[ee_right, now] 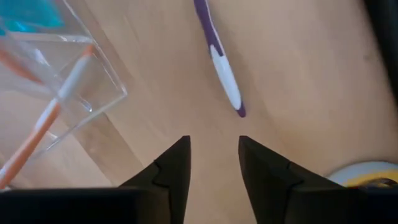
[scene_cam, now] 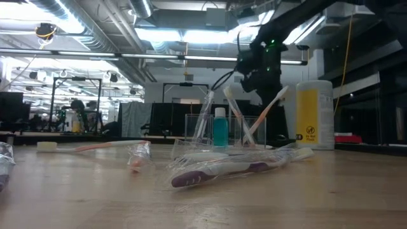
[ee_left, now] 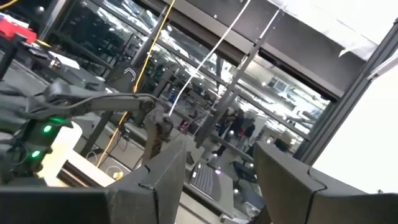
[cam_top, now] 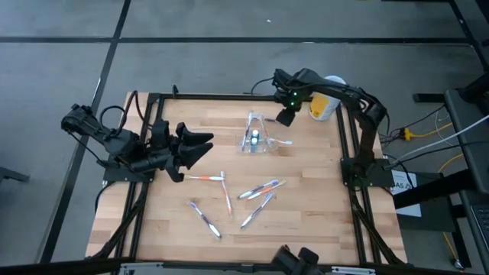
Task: Pick & Place toothbrushing station
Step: Put the purple toothbrush into the left section of the transparent organizer
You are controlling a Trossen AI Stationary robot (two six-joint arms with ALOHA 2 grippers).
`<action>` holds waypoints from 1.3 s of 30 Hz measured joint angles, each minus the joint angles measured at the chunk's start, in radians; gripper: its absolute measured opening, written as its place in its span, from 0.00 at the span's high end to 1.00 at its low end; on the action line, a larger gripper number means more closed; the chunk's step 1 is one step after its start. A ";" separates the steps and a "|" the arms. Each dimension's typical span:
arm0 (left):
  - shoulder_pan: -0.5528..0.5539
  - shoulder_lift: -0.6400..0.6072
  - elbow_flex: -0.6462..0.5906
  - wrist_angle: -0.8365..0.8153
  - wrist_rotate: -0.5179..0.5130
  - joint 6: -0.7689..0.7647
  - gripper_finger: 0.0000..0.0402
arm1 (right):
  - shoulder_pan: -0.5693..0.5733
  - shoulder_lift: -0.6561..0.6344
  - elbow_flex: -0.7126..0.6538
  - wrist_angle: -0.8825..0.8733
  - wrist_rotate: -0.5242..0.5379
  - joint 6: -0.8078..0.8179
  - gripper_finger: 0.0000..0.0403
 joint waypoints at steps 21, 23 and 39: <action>0.000 0.036 0.000 0.099 -0.048 -0.001 0.54 | 0.081 0.092 -0.005 0.217 0.038 -0.140 0.66; 0.000 0.036 0.000 0.105 -0.049 -0.005 0.54 | 0.075 0.092 -0.014 0.244 0.026 -0.141 0.66; 0.000 0.036 0.000 0.139 -0.052 0.000 0.54 | 0.023 0.170 -0.057 0.252 -0.053 -0.095 0.66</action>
